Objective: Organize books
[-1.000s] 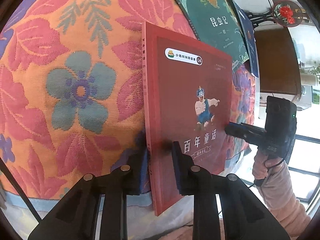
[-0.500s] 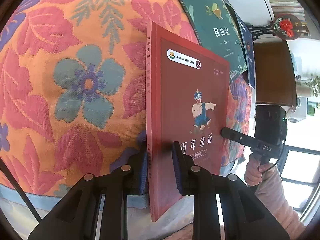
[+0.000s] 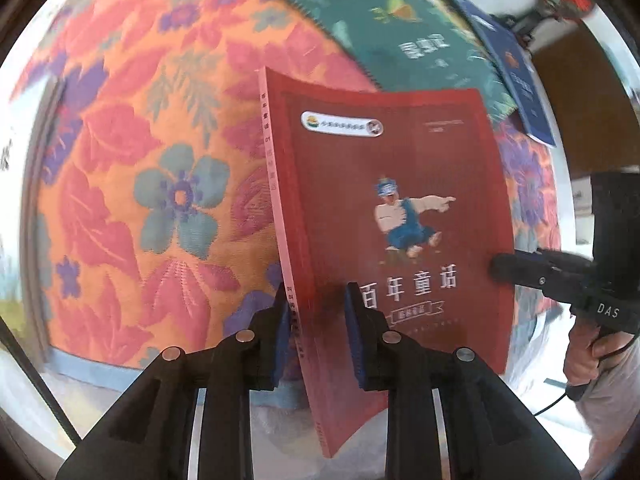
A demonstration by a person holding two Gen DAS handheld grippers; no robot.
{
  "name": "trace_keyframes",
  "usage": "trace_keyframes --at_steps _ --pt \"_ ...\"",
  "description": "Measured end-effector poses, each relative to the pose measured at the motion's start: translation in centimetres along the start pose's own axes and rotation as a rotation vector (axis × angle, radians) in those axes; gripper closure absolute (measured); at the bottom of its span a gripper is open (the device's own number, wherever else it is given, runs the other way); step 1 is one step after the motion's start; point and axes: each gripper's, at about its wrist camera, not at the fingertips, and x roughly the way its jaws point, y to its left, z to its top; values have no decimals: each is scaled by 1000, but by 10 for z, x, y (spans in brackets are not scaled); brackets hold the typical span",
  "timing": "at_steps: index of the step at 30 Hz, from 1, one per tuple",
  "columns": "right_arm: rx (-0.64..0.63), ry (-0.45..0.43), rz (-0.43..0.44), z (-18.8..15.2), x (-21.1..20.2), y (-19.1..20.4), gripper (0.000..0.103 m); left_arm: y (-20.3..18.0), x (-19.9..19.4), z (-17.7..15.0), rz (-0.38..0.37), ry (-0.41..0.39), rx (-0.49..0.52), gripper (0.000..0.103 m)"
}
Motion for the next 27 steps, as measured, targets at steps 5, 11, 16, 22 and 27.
trace_keyframes --at_steps 5,11,16,22,27 --pt "-49 27 -19 -9 7 23 92 2 -19 -7 12 -28 35 81" --pt "-21 -6 -22 -15 12 37 92 19 -42 -11 -24 -42 81 81" --pt "-8 -48 -30 -17 16 69 92 30 -62 -16 -7 -62 145 81" --pt "-26 -59 -45 -15 37 118 92 63 -91 -20 -5 -103 156 81" --pt "-39 -61 -43 -8 62 153 91 102 -112 -20 -23 -139 118 81"
